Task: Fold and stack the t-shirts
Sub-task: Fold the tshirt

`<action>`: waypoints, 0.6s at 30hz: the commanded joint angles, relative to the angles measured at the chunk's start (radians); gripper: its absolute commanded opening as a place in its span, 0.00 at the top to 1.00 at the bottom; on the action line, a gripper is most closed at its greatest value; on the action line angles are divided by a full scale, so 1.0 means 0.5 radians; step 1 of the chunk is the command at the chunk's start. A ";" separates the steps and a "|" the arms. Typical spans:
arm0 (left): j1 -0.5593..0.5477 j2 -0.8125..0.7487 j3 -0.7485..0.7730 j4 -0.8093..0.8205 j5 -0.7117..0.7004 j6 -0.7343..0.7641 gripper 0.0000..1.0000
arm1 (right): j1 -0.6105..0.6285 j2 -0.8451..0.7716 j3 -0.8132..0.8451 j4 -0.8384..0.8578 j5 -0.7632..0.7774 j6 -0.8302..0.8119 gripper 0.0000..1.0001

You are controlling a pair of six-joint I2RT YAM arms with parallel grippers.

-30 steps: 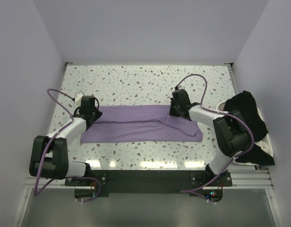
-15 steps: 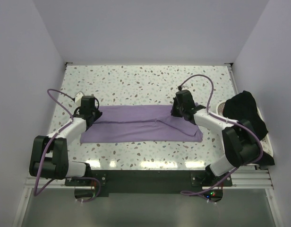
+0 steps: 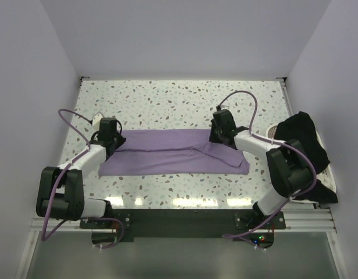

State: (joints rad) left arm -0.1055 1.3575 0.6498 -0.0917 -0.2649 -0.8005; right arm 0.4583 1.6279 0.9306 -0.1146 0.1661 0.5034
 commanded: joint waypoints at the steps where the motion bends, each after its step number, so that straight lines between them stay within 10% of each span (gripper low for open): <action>1: -0.010 -0.009 0.059 0.076 -0.016 0.033 0.70 | 0.010 0.051 0.072 0.042 0.030 -0.019 0.80; 18: -0.007 -0.040 0.029 0.079 -0.004 0.024 0.71 | 0.139 -0.310 -0.259 0.070 -0.022 0.165 0.99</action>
State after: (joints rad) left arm -0.1055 1.3575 0.6498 -0.0917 -0.2649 -0.8005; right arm 0.4946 1.5627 0.8307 -0.0975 0.1402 0.5491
